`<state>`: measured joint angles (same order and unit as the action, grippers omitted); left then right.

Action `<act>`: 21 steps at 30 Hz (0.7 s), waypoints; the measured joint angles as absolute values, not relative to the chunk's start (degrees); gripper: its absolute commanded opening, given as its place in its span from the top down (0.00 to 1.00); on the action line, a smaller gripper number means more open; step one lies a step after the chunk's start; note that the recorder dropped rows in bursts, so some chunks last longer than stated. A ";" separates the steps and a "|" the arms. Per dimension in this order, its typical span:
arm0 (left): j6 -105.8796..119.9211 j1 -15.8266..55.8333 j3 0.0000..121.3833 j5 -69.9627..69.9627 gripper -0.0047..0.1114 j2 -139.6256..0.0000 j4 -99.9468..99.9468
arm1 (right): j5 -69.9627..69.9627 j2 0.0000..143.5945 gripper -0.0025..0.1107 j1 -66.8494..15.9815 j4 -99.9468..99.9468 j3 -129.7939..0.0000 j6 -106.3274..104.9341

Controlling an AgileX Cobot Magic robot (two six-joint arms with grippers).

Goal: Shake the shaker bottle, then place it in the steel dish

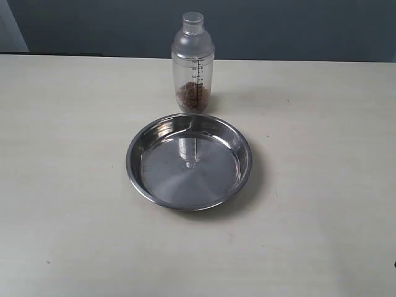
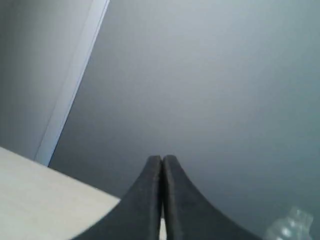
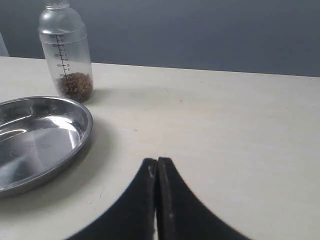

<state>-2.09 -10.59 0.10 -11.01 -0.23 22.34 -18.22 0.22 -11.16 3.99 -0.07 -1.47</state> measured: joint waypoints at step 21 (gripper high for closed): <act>-12.80 -10.59 0.10 -18.23 0.96 -0.23 26.17 | -18.22 0.22 0.98 -11.16 3.99 -0.07 -1.47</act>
<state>-12.80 -10.59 0.10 -18.23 -0.23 26.17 -18.22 0.22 -11.16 3.99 -0.07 -1.47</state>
